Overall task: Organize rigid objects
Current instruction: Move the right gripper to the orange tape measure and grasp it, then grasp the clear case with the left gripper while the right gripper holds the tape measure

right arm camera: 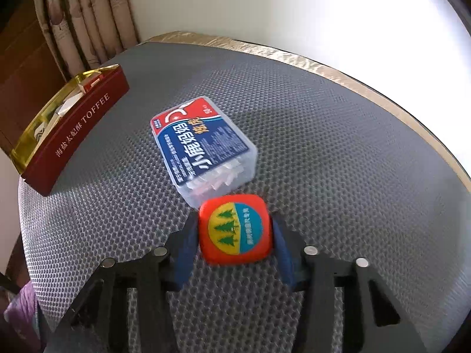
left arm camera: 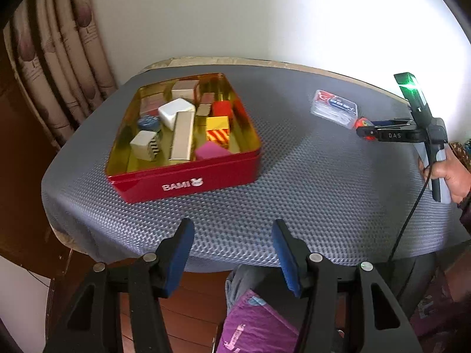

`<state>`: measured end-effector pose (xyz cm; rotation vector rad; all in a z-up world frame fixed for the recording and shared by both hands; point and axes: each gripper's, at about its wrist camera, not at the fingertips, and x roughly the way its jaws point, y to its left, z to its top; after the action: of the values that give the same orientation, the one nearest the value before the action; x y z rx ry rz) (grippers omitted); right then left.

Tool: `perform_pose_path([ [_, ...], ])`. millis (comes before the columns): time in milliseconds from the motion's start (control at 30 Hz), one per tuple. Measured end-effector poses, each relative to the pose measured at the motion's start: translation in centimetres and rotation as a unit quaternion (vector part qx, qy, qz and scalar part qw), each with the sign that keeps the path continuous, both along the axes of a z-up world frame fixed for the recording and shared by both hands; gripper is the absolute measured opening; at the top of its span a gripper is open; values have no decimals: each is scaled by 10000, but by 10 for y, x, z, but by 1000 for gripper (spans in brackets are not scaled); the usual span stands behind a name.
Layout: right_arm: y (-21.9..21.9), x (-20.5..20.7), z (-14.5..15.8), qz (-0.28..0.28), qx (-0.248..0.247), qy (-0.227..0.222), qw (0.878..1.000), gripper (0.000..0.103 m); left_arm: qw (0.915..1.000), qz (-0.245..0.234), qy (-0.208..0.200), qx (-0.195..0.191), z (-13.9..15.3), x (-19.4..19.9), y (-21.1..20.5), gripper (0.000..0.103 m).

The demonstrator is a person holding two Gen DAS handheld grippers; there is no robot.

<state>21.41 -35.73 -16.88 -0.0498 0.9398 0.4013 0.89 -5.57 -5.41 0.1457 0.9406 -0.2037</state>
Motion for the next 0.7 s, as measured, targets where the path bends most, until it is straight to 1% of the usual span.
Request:
perform_pose_path([
  [133,-18,-29,-4,-178,152,-147,9996,44,9997,-136,107,-200,7,10,-14,56],
  [200,-28,-43,-4,-332,289,-215,9988,44,9989,-240,182,-370,13,19,-24,56],
  [267,-44,-58,-5,-511,326,-266,9978,44,9971,-376,327,-572,16,31,-35,56],
  [367,-67,-74,-9,-868,236,-350,9953,44,9932,-491,615,-860,16,51,-55,56],
  [400,-77,-76,-9,-967,309,-338,9943,44,9913,-518,718,-972,15,58,-62,56],
  [500,-94,-72,-11,-1161,414,-324,9918,44,9820,-440,1166,-1417,6,86,-84,56],
  [567,-106,-69,-15,-1251,786,-238,9887,44,9706,-244,1519,-1850,0,104,-97,56],
  [633,-109,-68,-16,-1303,942,-217,9867,44,9584,-39,1790,-2224,-5,121,-111,56],
  [667,-112,-70,-16,-1298,953,-232,9867,44,9540,110,1927,-2296,-8,133,-122,56],
  [700,-112,-71,-15,-1270,978,-262,9867,44,9517,187,1996,-2324,-10,141,-128,56],
])
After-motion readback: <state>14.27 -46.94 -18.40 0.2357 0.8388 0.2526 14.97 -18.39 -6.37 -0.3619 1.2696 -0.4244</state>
